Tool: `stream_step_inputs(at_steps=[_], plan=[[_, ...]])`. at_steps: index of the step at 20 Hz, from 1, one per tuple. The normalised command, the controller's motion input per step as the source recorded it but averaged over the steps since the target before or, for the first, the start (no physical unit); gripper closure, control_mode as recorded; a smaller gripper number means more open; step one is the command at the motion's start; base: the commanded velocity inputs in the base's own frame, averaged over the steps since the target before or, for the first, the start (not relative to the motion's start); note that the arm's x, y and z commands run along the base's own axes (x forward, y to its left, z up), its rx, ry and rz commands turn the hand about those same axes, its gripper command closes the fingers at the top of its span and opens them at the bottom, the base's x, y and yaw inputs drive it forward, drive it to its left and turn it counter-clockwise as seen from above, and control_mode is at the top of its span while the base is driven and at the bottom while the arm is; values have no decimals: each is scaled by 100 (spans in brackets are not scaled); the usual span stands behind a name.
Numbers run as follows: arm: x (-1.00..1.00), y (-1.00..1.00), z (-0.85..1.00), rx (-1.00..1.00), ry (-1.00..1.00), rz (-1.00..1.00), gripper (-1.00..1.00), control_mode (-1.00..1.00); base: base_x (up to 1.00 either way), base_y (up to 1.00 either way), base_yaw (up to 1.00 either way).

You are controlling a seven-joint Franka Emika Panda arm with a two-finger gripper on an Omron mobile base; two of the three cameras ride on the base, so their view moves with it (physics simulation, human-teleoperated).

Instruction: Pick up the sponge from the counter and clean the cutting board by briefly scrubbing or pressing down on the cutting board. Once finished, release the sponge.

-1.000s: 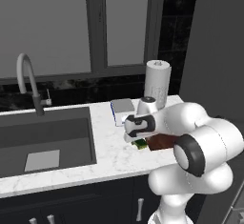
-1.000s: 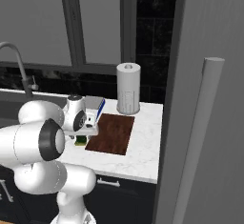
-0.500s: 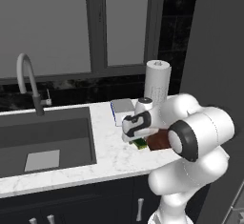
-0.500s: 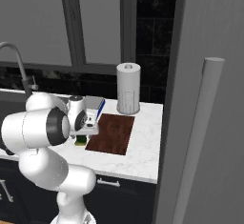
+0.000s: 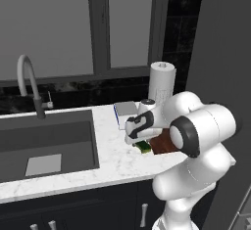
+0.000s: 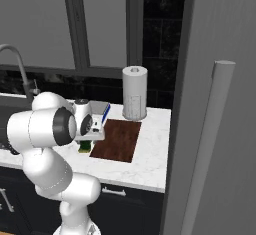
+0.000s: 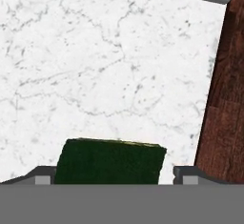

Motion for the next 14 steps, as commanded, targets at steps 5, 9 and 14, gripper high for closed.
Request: stream_step_inputs(at_steps=[5,9,14], plan=[[17,4,-24,0,0,4,-100,-100,0,0,0],[16,5,-28,0,0,4,-100,-100,0,0,0],[2,12,-43,-1,0,2,-100,-100,0,0,0]])
